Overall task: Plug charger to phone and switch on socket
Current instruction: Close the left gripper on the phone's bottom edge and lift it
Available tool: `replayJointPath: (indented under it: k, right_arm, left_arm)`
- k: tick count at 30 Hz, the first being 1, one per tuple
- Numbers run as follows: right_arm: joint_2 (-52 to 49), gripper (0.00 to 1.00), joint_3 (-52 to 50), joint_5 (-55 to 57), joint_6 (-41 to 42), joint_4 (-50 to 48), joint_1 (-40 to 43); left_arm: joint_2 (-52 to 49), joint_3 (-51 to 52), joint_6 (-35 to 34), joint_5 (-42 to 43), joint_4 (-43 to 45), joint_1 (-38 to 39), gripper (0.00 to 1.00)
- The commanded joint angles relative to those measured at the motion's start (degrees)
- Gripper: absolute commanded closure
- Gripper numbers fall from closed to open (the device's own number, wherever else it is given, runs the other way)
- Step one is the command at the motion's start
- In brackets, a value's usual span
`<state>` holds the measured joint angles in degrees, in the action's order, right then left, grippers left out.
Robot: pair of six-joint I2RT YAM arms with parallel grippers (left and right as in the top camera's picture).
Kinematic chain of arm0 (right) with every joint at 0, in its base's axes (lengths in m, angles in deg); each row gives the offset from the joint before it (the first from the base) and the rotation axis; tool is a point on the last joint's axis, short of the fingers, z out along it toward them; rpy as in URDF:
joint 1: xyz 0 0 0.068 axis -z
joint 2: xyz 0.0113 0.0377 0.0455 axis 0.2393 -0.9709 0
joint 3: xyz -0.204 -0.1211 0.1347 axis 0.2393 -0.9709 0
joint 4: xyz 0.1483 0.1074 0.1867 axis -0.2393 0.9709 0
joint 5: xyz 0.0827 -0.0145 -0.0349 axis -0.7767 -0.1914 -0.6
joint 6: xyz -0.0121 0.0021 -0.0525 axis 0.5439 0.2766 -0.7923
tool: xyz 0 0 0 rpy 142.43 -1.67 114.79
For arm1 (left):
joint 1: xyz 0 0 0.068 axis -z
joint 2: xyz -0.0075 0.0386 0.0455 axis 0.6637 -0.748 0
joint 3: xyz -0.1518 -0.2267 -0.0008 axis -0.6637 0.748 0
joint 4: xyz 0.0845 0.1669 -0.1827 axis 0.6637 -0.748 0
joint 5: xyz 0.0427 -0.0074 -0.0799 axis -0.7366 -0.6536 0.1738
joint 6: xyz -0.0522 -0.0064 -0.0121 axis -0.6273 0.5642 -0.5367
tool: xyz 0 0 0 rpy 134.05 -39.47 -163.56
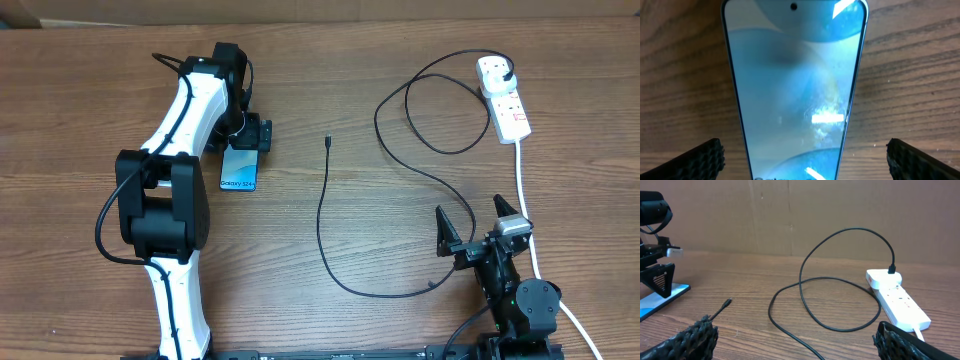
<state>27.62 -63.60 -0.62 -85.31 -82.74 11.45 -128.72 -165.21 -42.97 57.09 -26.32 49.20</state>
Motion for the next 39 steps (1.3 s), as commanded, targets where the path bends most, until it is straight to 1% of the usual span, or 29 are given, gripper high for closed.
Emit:
replayJointPath:
  k: [1,9,27,34,39]
  right_arm:
    - [0.0,0.00,-0.6,0.4,-0.2,-0.2,-0.2]
    - [0.0,0.00,-0.6,0.4,-0.2,-0.2,-0.2]
    - [0.0,0.00,-0.6,0.4,-0.3,-0.2,-0.2]
    - [0.0,0.00,-0.6,0.4,-0.3,-0.2,-0.2]
    - [0.0,0.00,-0.6,0.4,-0.3,-0.2,-0.2]
  left_arm:
    - [-1.2,1.0,1.9,-0.8,0.5,-0.3,0.00]
    - [-3.9,1.0,1.9,-0.6,1.5,-1.3,0.00]
    - [-4.2,1.0,2.2,-0.5,1.7,-2.0,0.00]
    - [-4.2,1.0,2.1,-0.5,2.1,-1.9,0.15]
    - [-4.2,1.0,2.1,-0.5,2.1,-1.9,0.19]
